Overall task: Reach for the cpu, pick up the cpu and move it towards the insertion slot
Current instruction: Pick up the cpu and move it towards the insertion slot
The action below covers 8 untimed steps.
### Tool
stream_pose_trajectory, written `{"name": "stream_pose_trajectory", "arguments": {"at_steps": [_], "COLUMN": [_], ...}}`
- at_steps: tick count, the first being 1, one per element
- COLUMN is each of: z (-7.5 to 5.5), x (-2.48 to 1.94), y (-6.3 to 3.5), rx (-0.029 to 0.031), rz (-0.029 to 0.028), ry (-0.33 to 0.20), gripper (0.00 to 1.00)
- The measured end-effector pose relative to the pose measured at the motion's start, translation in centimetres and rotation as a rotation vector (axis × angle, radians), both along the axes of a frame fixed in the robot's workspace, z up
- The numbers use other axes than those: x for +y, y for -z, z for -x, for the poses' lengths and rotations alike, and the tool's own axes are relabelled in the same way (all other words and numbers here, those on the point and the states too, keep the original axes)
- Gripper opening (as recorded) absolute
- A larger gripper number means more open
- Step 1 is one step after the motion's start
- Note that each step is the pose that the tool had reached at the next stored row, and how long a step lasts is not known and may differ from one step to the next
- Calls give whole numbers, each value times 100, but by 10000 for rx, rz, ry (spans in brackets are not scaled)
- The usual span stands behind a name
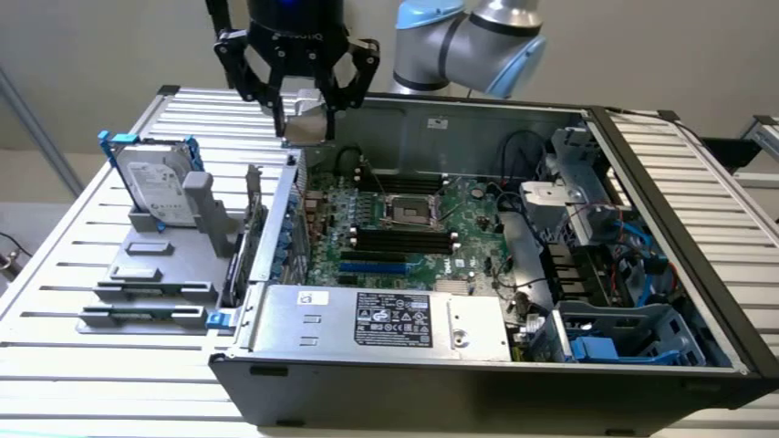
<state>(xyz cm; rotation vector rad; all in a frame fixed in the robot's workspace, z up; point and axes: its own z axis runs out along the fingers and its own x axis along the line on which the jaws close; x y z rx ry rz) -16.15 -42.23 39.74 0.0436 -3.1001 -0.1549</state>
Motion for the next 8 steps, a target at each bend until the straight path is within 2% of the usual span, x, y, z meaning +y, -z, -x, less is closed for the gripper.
{"name": "stream_pose_trajectory", "arguments": {"at_steps": [8], "z": [-365], "x": [0], "y": [-1], "rx": [2], "rz": [-37], "ry": [0], "gripper": [55]}}
